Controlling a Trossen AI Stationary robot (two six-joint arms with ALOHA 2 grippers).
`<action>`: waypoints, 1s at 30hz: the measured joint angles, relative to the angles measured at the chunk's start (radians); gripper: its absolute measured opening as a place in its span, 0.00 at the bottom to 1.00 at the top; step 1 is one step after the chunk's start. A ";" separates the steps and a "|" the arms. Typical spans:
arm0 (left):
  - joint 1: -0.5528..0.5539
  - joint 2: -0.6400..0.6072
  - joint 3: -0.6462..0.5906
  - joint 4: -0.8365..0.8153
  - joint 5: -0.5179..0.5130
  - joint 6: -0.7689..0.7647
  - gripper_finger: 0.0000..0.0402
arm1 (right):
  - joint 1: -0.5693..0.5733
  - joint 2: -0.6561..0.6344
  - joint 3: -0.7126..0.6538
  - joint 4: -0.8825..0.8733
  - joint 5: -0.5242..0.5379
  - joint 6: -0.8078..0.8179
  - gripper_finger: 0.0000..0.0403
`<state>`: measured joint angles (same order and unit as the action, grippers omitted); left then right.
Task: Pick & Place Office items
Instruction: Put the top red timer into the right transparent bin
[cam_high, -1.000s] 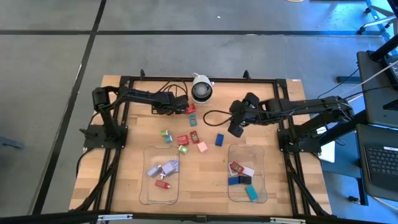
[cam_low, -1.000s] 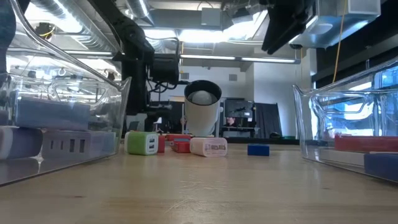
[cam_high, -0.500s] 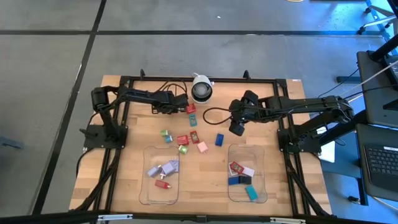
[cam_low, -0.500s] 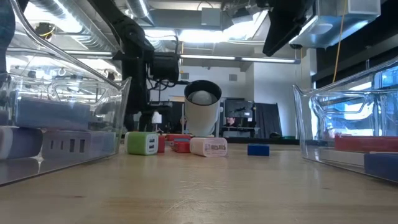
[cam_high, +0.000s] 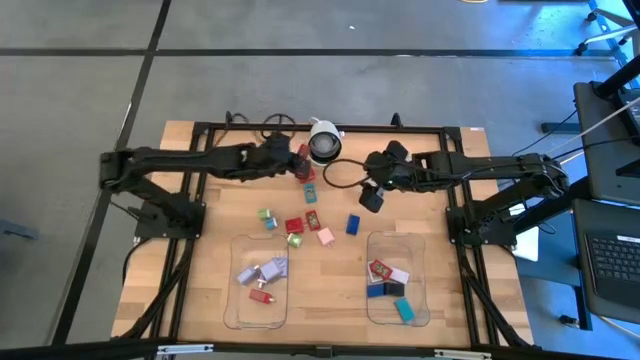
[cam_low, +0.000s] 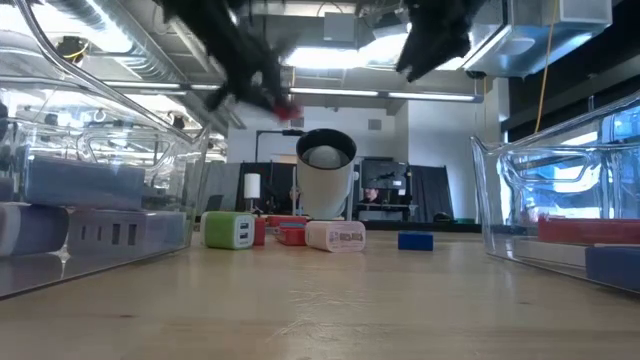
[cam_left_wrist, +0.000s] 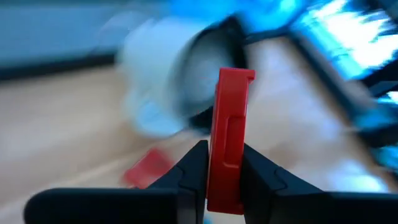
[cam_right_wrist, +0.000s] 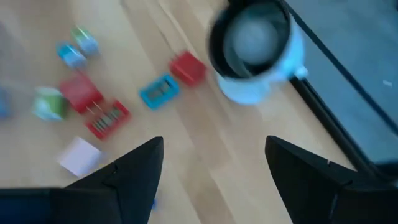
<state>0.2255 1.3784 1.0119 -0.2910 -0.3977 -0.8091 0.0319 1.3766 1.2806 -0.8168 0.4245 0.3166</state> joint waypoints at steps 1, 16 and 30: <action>-0.015 -0.029 0.000 0.031 0.000 0.043 0.15 | 0.000 0.000 0.000 0.034 -0.013 -0.003 0.70; -0.230 -0.234 0.001 0.405 -0.010 0.616 0.16 | 0.000 0.000 0.000 0.585 -0.274 -0.071 0.70; -0.343 -0.255 0.001 0.501 0.110 0.766 0.16 | 0.001 0.000 0.000 0.882 -0.477 -0.125 0.70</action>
<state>-0.1174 1.1229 1.0126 0.2102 -0.2880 -0.0434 0.0326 1.3766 1.2804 0.0650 -0.0525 0.1921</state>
